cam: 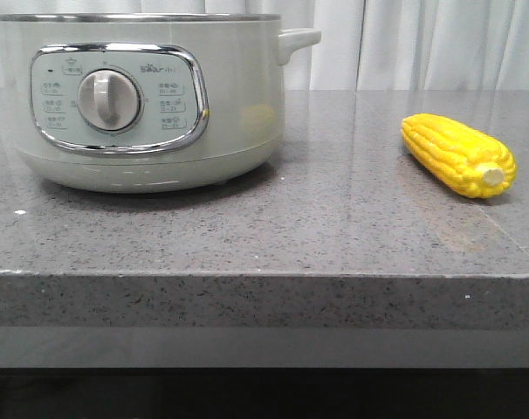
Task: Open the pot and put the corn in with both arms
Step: 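Lift the glass lid off the pot with the left gripper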
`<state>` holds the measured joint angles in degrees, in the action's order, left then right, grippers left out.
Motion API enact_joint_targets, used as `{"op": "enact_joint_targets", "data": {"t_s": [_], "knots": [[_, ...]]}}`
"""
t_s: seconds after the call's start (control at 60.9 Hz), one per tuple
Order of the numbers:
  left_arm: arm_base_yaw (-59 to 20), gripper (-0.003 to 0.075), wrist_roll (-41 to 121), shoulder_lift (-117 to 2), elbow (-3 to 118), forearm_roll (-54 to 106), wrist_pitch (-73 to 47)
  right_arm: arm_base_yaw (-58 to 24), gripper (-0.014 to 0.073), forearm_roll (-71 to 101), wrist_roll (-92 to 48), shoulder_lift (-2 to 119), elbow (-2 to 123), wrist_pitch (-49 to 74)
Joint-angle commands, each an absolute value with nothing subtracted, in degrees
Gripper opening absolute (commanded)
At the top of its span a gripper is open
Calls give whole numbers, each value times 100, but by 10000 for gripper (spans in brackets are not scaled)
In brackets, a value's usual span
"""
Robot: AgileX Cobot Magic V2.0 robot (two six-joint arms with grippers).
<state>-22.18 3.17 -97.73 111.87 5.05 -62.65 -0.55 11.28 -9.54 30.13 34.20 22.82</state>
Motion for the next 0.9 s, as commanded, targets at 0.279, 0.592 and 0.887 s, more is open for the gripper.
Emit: {"op": "enact_joint_targets", "data": {"t_s": [0.279, 0.592, 0.887], "knots": [[-2219, 262, 447, -7925, 10022, 582, -5373, -37, 557, 1128, -975, 3066, 3613, 1953], [-2219, 262, 422, -6094, 7615, 592, -5014, -37, 557, 1128, -975, 3066, 3613, 1949], [-2219, 262, 385, -4426, 5837, 681, -4808, -37, 557, 1128, -975, 3460, 3618, 1894]]}}
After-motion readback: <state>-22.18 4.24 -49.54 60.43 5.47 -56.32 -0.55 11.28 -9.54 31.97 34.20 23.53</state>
